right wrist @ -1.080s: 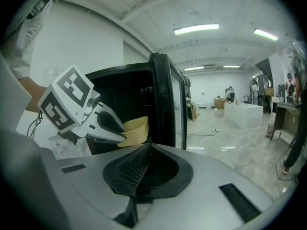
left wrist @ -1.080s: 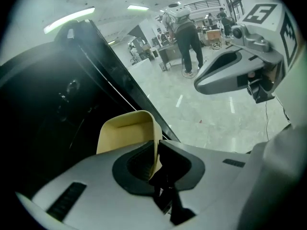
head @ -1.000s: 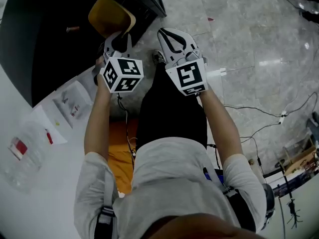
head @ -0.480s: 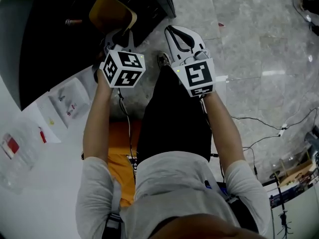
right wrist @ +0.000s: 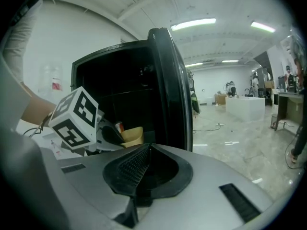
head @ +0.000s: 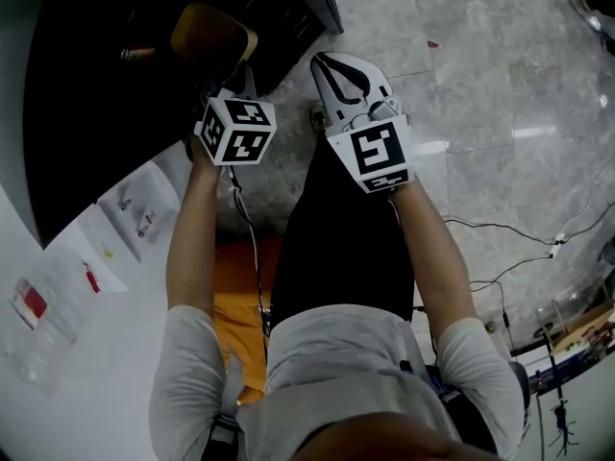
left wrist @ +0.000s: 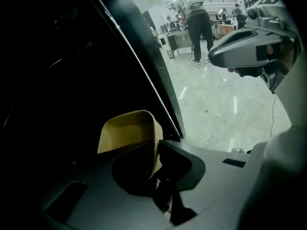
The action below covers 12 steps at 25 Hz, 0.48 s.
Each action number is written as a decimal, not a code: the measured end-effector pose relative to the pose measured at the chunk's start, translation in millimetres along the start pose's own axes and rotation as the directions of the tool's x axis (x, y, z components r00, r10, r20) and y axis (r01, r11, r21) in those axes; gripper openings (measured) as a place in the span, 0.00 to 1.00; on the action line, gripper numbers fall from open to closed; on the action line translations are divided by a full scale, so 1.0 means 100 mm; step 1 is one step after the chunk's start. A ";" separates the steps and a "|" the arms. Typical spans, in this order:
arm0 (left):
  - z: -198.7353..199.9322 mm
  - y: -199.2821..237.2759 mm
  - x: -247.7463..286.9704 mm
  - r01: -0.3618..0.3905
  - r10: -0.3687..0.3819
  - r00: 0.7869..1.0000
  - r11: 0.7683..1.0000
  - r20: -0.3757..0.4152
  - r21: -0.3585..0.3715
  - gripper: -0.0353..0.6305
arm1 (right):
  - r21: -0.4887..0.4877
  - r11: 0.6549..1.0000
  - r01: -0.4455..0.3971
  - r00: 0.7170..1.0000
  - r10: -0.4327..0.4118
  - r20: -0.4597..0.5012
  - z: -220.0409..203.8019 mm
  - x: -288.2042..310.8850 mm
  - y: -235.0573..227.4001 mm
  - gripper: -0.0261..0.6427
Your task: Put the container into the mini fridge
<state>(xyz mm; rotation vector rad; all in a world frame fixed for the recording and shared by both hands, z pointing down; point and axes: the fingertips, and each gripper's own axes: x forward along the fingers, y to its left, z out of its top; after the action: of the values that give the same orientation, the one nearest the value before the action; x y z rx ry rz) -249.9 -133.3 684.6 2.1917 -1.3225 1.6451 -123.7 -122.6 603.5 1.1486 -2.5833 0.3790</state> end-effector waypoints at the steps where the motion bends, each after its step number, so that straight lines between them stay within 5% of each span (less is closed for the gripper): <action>1: 0.00 0.00 0.03 0.003 -0.003 1.000 1.000 -0.003 0.000 0.12 | 0.010 1.000 0.003 1.000 -0.003 0.006 0.02 0.01 -0.01 0.10; 12: -0.04 0.28 0.40 -0.011 0.011 1.000 1.000 -0.001 -0.008 0.12 | 0.073 0.997 0.030 0.999 -0.029 -0.014 -0.06 0.08 0.01 0.10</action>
<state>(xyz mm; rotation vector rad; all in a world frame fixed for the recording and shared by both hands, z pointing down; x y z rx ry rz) -270.1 -170.8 708.1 2.1827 -1.3409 1.6422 -128.4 -125.7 611.8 1.2034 -2.5571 0.4762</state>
